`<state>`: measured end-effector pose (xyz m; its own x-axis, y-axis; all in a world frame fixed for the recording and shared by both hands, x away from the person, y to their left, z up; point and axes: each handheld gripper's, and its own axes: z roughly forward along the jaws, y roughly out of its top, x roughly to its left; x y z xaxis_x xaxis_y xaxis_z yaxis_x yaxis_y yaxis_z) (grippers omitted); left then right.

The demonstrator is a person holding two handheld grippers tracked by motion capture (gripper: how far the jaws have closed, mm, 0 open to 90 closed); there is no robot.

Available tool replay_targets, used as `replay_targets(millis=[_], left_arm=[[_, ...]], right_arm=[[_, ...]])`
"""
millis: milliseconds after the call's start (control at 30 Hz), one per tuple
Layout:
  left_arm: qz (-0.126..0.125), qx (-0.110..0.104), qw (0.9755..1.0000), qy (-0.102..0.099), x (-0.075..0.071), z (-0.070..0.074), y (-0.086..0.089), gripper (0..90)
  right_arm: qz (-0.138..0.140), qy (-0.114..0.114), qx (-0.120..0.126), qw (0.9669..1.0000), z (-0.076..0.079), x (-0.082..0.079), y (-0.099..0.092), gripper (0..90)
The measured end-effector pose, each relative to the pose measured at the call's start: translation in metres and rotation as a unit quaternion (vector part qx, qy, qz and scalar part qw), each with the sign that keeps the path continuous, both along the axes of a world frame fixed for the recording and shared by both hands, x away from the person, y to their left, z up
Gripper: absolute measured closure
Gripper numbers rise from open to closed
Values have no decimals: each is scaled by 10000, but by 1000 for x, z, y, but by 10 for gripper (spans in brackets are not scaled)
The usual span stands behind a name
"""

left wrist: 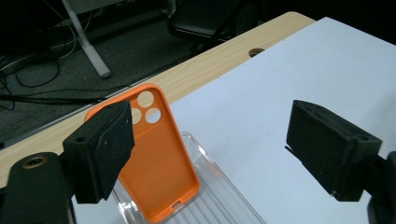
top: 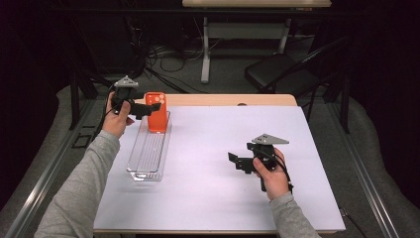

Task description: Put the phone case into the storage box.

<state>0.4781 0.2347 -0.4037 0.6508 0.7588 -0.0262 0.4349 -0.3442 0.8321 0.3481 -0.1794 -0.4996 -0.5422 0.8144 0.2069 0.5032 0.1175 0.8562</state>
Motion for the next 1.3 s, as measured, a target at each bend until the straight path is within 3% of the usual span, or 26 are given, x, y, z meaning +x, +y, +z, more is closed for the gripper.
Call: replay_targets(millis=[233, 367, 533, 767, 1300], left_arm=[[-182, -149, 9997, -45, -12, 3, -5, 148], [-251, -32, 9997, 9, -19, 5, -10, 80], [-265, 77, 9996, -7, -27, 8, -15, 65], [-365, -42, 9993, 19, -35, 6, -17, 8], [-458, -258, 9986, 32, -54, 7, -16, 5]], right_arm=[[-31, 2, 12, 10000, 2, 0, -1, 140], [-74, -22, 22, 10000, 4, 0, -2, 106], [-85, -132, -44, 9999, 7, -2, 0, 69], [-97, -255, -126, 9995, 14, -5, 1, 41], [-100, -382, -327, 9987, 25, -13, -1, 0]])
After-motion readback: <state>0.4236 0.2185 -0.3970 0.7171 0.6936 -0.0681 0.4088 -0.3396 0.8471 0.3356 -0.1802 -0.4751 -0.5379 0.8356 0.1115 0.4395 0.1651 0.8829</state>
